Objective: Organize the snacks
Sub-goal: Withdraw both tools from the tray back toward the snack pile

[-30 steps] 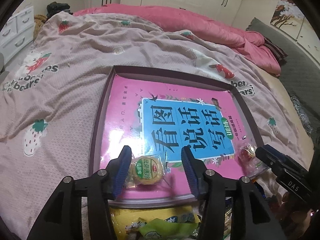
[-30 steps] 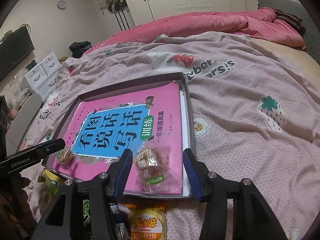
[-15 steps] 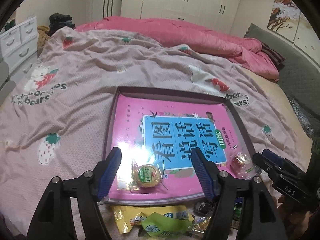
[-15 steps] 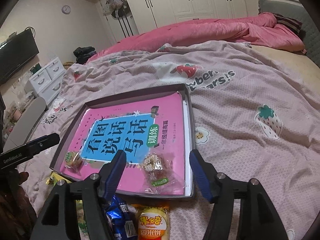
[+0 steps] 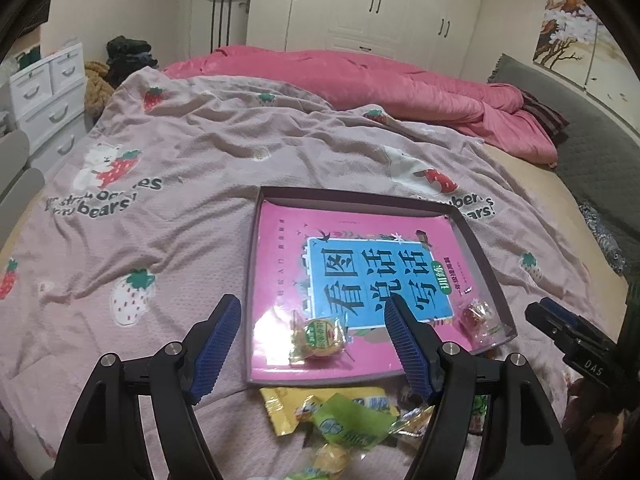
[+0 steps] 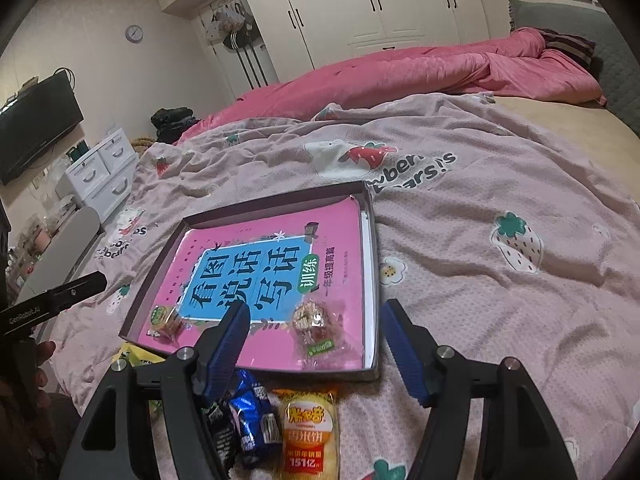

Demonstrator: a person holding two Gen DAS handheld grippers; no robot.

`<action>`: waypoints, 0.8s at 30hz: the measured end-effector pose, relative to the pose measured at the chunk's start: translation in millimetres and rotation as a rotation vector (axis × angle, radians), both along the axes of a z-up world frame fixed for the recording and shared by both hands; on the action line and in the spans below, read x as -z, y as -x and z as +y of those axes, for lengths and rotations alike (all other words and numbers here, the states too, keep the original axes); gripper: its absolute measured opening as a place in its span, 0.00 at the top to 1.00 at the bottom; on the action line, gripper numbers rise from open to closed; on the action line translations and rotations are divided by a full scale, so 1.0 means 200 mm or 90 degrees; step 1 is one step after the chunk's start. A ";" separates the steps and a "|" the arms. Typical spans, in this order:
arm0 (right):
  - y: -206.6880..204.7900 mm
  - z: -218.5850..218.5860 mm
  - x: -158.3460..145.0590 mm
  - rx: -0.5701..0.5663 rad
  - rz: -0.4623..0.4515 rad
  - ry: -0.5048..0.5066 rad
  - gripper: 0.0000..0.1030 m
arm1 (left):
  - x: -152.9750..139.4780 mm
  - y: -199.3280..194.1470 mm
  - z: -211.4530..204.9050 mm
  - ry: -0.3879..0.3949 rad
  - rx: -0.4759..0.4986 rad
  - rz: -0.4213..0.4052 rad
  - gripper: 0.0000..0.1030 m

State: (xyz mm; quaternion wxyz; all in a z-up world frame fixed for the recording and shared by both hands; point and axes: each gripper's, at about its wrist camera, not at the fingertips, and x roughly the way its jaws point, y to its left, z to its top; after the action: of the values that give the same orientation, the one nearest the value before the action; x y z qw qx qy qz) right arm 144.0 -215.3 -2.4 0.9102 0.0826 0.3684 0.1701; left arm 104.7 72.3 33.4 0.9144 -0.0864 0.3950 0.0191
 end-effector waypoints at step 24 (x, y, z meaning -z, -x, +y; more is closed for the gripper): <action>0.20 0.01 -0.04 -0.019 -0.003 0.013 0.34 | 0.10 0.21 0.00 -0.021 0.035 0.059 0.26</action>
State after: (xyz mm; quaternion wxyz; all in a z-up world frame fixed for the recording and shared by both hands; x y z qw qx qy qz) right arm 104.6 -213.4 5.0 0.9092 0.0675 0.3691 0.1805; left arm 63.0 72.9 13.9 0.8965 -0.0595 0.4391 0.0045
